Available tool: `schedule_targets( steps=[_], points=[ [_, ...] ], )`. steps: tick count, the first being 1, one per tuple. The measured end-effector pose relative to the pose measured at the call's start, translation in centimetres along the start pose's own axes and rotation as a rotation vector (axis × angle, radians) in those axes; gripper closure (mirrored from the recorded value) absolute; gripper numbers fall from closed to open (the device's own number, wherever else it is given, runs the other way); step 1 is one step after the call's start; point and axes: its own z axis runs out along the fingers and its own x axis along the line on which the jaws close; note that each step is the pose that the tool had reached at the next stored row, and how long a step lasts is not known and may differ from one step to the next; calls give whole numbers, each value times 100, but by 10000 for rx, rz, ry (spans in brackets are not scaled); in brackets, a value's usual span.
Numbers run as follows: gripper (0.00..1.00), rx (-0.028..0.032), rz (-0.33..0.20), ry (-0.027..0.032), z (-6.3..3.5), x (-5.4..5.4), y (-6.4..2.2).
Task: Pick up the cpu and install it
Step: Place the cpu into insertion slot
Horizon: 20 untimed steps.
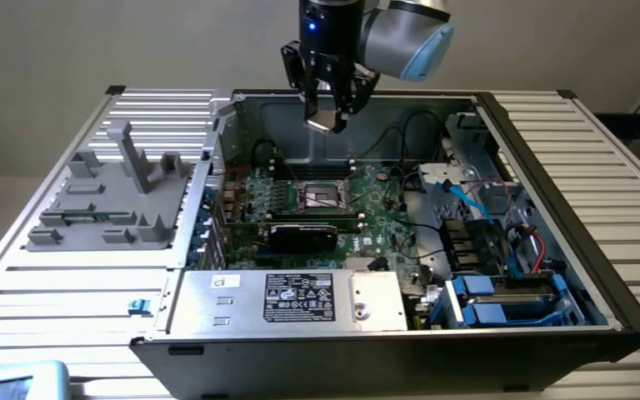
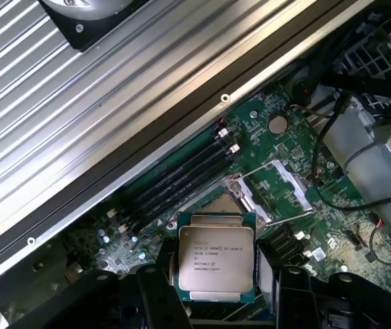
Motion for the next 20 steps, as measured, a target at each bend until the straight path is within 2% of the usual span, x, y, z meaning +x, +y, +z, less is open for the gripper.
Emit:
schedule_targets(
  steps=[11,20],
  points=[
    [44,-46,1540,-58,1,0,0],
    [44,-89,3004,-114,2,0,0]
  ],
)
